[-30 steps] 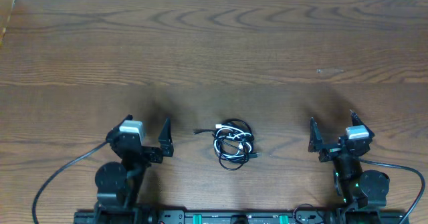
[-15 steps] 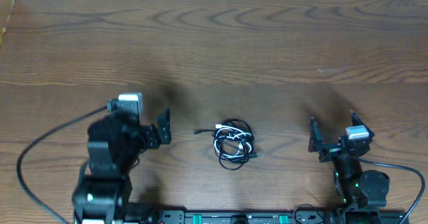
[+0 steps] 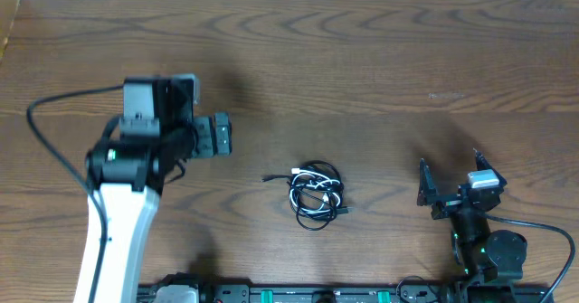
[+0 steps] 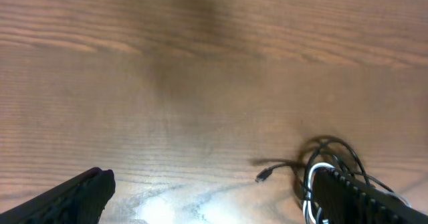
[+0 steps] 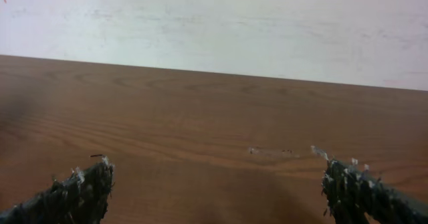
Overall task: Untangle cables
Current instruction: 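Move the left gripper over the tangled black and white cables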
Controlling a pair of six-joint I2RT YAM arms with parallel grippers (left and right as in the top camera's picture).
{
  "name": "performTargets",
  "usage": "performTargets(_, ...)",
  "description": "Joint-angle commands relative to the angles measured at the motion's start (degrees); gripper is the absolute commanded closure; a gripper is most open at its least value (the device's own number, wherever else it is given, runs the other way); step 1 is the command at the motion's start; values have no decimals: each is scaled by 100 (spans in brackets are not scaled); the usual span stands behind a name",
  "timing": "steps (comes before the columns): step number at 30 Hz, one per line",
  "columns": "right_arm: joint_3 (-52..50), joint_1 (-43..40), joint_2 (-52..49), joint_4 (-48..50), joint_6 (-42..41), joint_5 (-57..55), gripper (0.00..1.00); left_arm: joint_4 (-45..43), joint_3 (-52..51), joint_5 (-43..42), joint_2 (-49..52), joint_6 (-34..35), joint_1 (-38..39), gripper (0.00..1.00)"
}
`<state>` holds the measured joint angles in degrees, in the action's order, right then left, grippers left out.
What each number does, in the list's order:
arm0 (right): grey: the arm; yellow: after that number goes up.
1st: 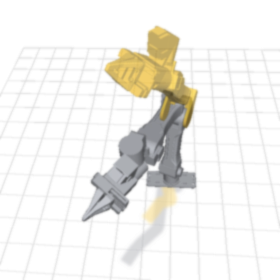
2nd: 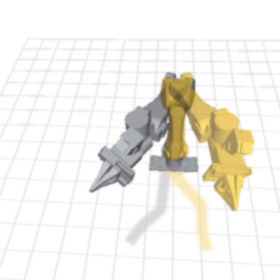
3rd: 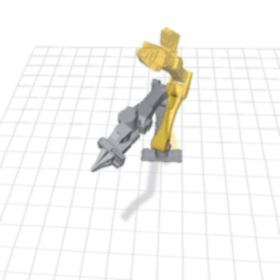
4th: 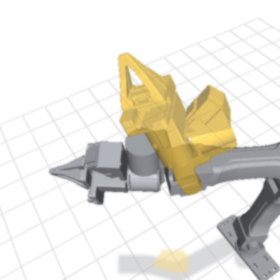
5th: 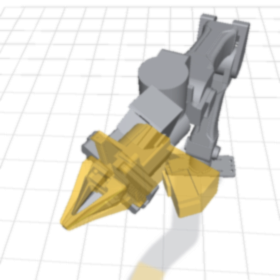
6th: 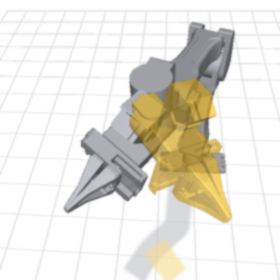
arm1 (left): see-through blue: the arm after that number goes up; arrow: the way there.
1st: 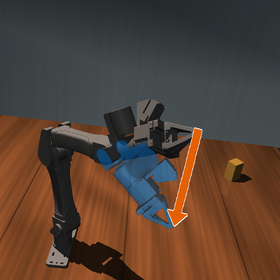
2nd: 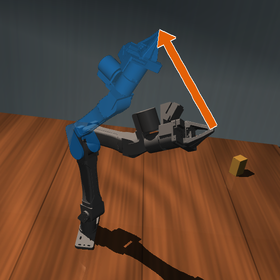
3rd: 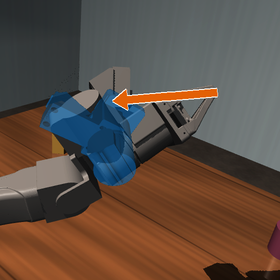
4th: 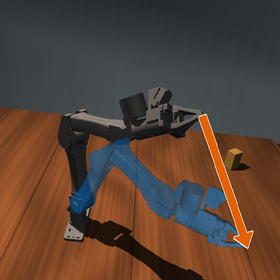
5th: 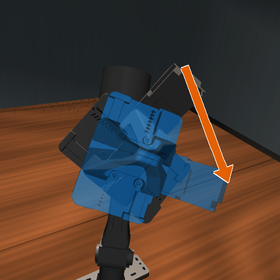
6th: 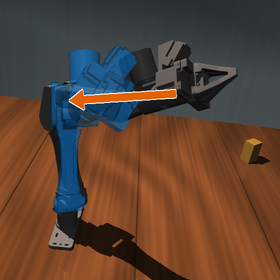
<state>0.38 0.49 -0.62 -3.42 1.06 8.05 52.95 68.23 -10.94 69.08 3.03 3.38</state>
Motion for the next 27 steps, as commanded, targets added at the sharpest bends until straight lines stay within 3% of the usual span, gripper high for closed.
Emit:
performTargets(1, -9, -57, 35, -24, -15, 2, 1, 223, 459, -225, 466, -149, 83, 1)
performTargets(21, -9, -55, 35, -24, -15, 2, 1, 385, 507, -824, 1663, -144, 326, 1)
performTargets(24, -9, -57, 35, -24, -15, 0, 1, 404, 422, -1287, 1687, -168, 348, 9)
performTargets(27, -9, -55, 35, -24, -15, 2, 1, 452, 422, -1720, 1674, -334, 496, 9)
